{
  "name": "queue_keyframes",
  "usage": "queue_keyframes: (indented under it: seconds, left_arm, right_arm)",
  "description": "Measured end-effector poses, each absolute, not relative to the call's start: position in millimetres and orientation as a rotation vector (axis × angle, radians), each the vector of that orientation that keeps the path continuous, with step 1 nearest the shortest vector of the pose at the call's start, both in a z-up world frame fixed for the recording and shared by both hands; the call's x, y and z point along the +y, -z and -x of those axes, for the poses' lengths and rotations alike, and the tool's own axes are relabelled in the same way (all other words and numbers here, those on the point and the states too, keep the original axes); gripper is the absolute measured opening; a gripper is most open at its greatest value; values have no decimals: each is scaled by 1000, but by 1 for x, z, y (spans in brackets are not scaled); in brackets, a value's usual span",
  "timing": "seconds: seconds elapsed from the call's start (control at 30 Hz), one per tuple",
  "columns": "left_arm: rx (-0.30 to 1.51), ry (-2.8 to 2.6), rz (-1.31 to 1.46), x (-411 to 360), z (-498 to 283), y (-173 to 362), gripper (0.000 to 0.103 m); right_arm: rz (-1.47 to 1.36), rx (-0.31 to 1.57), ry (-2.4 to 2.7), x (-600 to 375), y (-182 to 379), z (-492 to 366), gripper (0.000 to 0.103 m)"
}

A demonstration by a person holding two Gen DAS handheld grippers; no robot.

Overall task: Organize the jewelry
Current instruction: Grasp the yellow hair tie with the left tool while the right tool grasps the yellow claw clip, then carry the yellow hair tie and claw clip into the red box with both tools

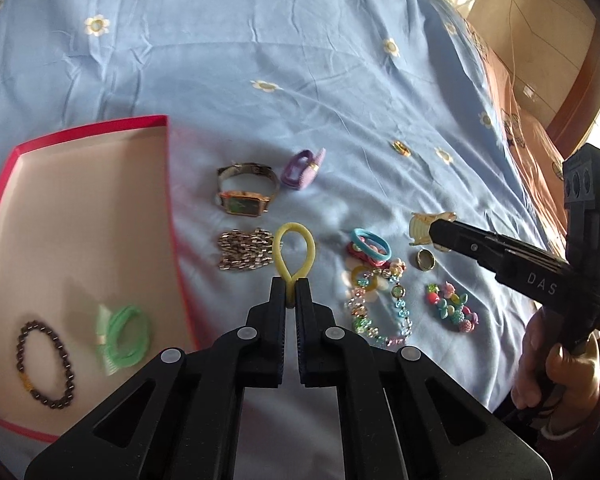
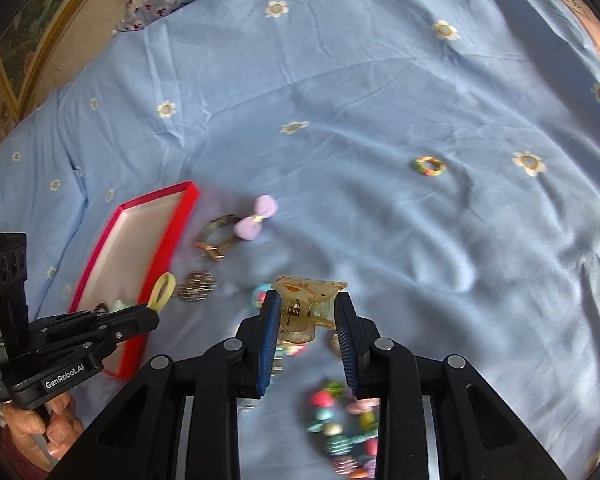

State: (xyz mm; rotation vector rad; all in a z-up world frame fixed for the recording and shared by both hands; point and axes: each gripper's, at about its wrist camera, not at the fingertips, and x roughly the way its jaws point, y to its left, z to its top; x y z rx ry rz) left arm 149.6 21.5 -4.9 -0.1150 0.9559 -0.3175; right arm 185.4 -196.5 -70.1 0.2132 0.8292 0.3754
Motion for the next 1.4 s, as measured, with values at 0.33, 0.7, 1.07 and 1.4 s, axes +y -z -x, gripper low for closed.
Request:
queue_keyframes:
  seconds: [0.33, 0.7, 1.07, 1.4]
  left_arm:
    - [924, 215, 167, 83, -126, -7, 4]
    - [897, 109, 205, 141, -112, -13, 4]
    - [934, 29, 233, 187, -131, 5, 4]
    - [1020, -20, 200, 200, -157, 37, 4]
  right_arm:
    - [-172, 829, -546, -127, 56, -175, 28]
    - [-130, 845, -689, -51, 54, -171, 28]
    - [-92, 883, -758, 10, 65, -194, 28]
    - [-47, 951, -763, 41, 89, -216, 28]
